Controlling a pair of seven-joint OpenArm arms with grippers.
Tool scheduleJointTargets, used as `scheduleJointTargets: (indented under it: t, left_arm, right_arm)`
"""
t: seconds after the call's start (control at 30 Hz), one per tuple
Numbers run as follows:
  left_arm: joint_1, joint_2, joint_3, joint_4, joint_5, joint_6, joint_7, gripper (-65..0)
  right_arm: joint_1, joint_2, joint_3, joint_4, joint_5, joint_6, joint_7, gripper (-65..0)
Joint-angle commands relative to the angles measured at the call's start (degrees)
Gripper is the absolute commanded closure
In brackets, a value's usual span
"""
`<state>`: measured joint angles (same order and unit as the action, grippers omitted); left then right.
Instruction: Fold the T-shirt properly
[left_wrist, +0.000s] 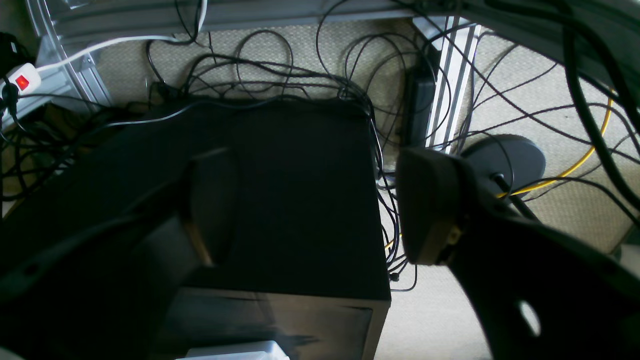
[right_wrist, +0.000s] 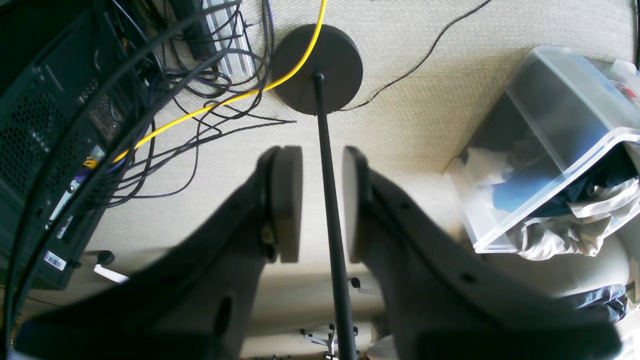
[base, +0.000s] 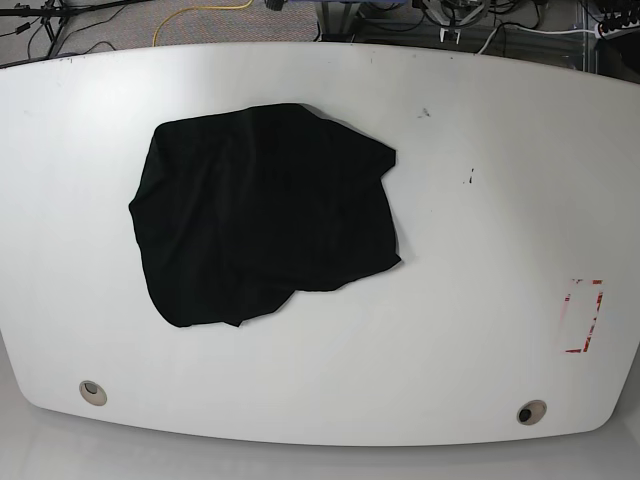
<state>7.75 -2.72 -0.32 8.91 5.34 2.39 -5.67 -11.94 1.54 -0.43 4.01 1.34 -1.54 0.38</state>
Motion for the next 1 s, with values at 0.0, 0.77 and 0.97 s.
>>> scheduleJointTargets:
  t: [0.0,0.77,0.97]
  left_arm:
    - [0.3,-0.3,0.0,0.1,0.0,0.2,-0.1,-45.2]
    - [-0.2,-0.2,-0.4,0.7,-0.1,0.0,-0.1,-43.6]
    - [-0.2,-0.3,-0.3,0.6,-0.1,0.1,0.3,-49.1]
  right_arm:
    - [-0.5,0.0,0.1,-0.2,-0.1,-0.2,0.0,-13.2]
    - [-0.5,0.0,-0.1,-0.3,0.2,0.1,-0.2,-13.0]
    - [-0.5,0.0,-0.1,-0.4,0.3,0.1,-0.1,-12.8]
